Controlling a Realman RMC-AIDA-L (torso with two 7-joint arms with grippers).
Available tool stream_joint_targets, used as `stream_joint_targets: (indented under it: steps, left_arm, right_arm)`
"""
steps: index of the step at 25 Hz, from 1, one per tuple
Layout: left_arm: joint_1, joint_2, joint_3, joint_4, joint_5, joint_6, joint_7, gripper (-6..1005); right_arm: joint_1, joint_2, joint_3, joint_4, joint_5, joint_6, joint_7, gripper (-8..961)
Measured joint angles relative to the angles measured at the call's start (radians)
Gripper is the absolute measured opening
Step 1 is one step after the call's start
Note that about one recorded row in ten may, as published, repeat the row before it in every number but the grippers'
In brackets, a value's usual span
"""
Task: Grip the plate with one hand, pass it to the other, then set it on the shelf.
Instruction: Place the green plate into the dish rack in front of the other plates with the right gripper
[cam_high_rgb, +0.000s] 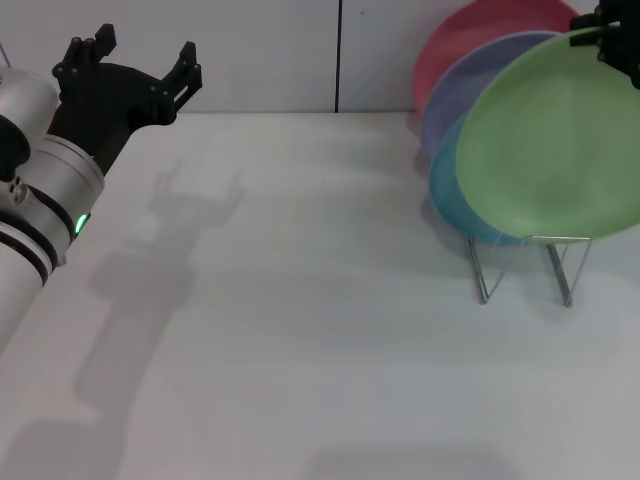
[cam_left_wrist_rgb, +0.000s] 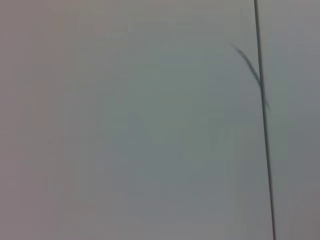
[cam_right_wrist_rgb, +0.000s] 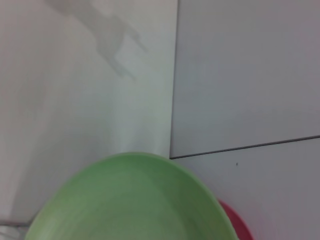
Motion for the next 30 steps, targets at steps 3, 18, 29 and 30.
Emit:
stream_joint_targets:
  steps: [3, 18, 29, 30]
  left_arm:
    - [0.0, 0.0, 0.003, -0.001, 0.0, 0.0, 0.0, 866]
    - [0.001, 0.0, 0.017, -0.005, 0.0, -0.002, 0.0, 866]
    - [-0.001, 0.001, 0.034, -0.005, 0.0, -0.001, 0.0, 866]
    - [-0.001, 0.001, 0.034, -0.005, 0.0, -0.001, 0.0, 866]
  right_arm:
    - [-0.006, 0.0, -0.003, 0.0, -0.003, -0.004, -0.008, 109]
    - [-0.044, 0.005, -0.006, 0.001, -0.016, 0.001, -0.045, 124]
    - [-0.05, 0.005, -0.052, 0.063, -0.073, 0.036, -0.067, 135]
    - [-0.052, 0.005, -0.056, 0.066, -0.074, 0.036, -0.067, 136]
